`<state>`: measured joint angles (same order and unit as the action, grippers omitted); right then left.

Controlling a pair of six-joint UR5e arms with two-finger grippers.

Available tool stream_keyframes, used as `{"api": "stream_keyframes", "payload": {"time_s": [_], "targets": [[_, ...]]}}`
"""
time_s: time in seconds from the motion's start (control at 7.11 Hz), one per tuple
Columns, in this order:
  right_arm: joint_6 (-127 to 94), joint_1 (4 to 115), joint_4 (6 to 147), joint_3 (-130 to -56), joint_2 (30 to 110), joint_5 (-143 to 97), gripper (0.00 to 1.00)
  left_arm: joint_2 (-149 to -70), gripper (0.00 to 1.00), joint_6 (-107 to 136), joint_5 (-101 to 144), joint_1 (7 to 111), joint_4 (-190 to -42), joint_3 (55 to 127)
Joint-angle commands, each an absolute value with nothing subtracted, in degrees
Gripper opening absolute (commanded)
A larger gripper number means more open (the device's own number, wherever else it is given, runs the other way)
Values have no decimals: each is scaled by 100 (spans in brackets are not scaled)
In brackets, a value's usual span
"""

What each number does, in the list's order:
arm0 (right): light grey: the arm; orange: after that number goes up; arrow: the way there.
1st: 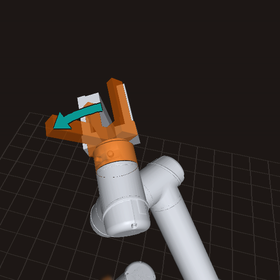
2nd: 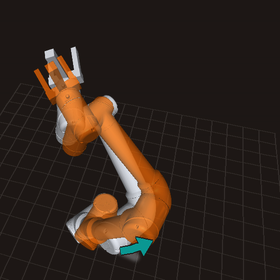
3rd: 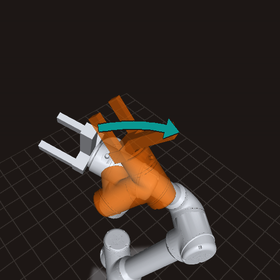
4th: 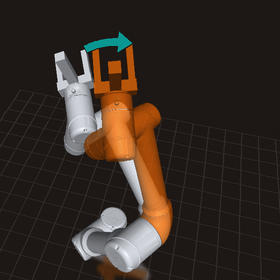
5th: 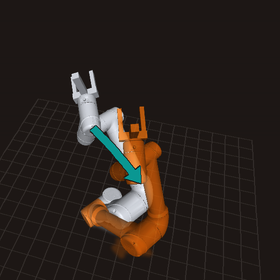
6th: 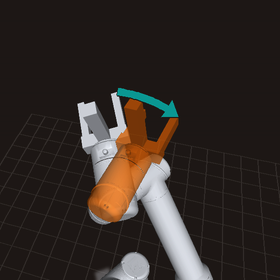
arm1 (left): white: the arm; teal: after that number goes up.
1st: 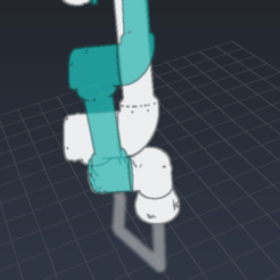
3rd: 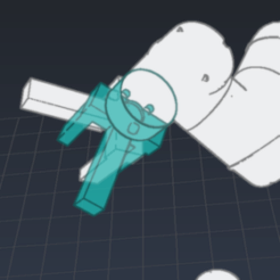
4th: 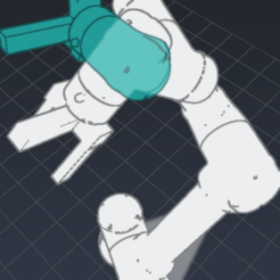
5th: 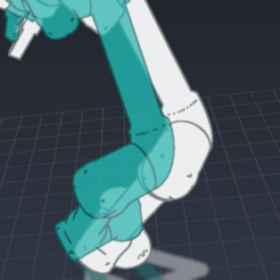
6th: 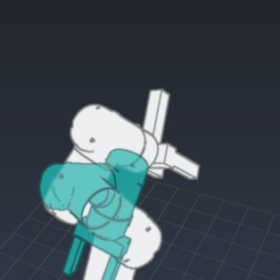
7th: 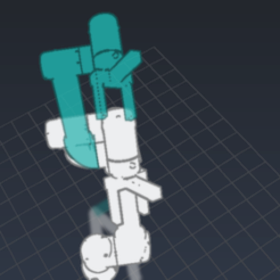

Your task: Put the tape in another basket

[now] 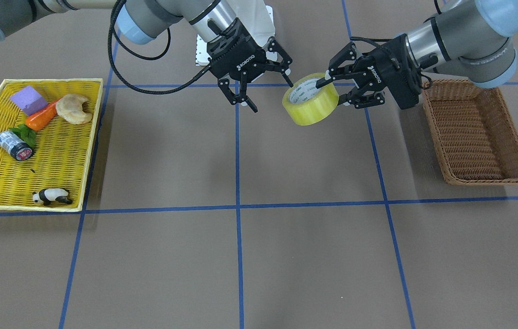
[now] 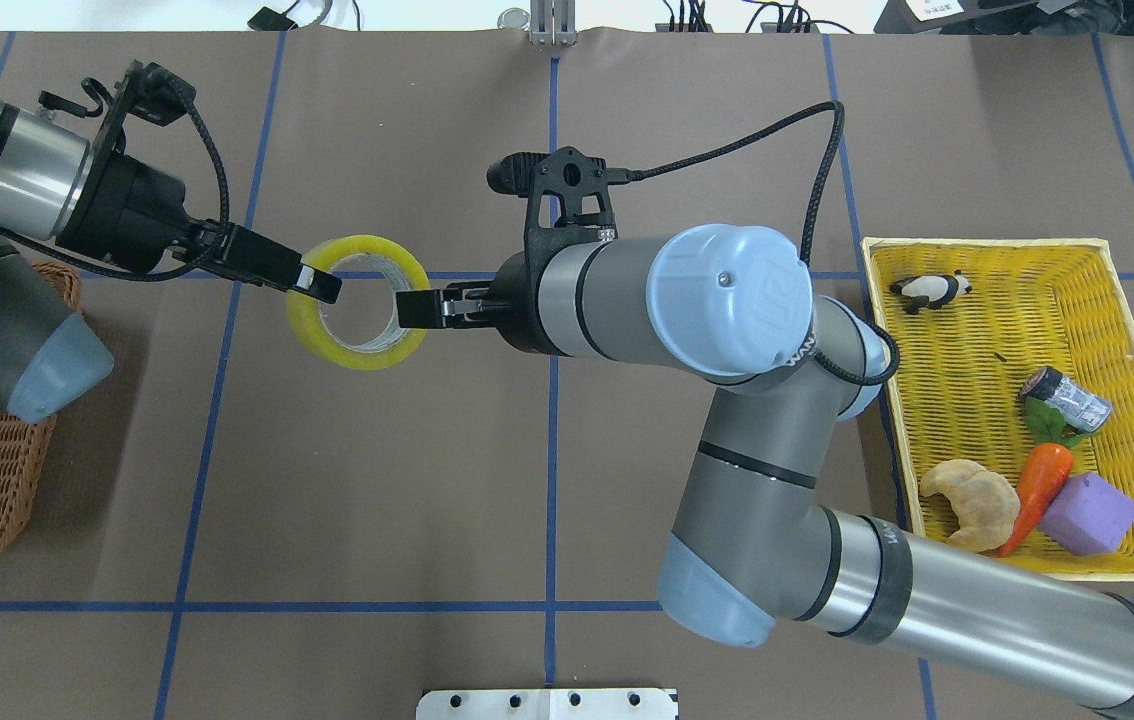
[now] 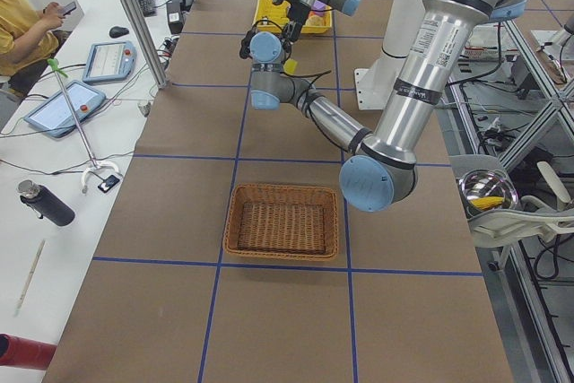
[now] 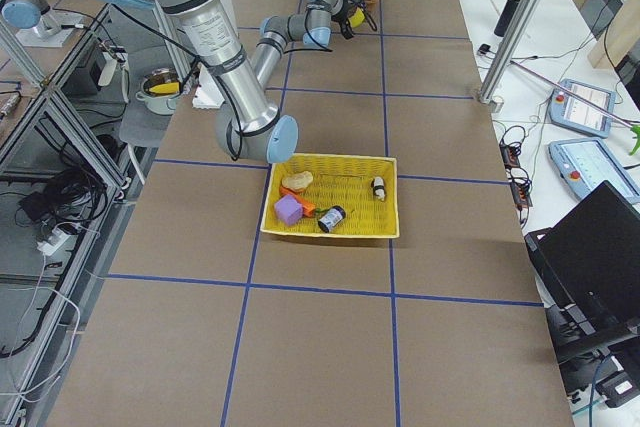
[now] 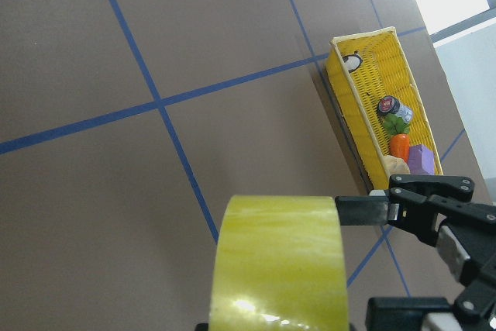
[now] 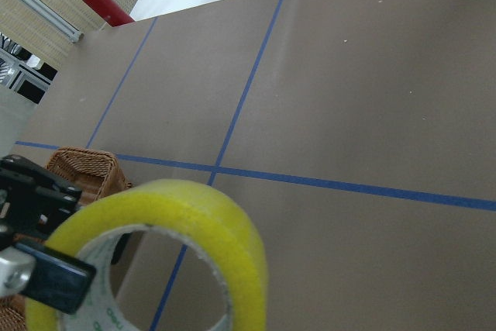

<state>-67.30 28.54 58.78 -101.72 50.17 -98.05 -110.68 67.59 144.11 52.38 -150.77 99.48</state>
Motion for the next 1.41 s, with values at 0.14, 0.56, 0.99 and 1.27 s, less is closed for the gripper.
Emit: {"api": "stream_keyframes", "payload": {"time_s": [0.14, 0.56, 0.99, 1.27], "targets": [[-6434, 3811, 5836, -10169, 5509, -10797, 100, -10435, 0, 6794, 14414, 5334, -15957, 9661], [-6179, 4376, 5871, -10108, 5817, -11188, 100, -9512, 0, 6794, 14955, 6359, -15987, 9624], [-6117, 4561, 5862, -10107, 5950, -11197, 100, -9019, 0, 6750, 15783, 7529, -16074, 9266], [-6117, 4570, 5880, -10107, 5959, -11197, 100, -9009, 0, 6750, 16635, 8128, -17072, 8057]]}}
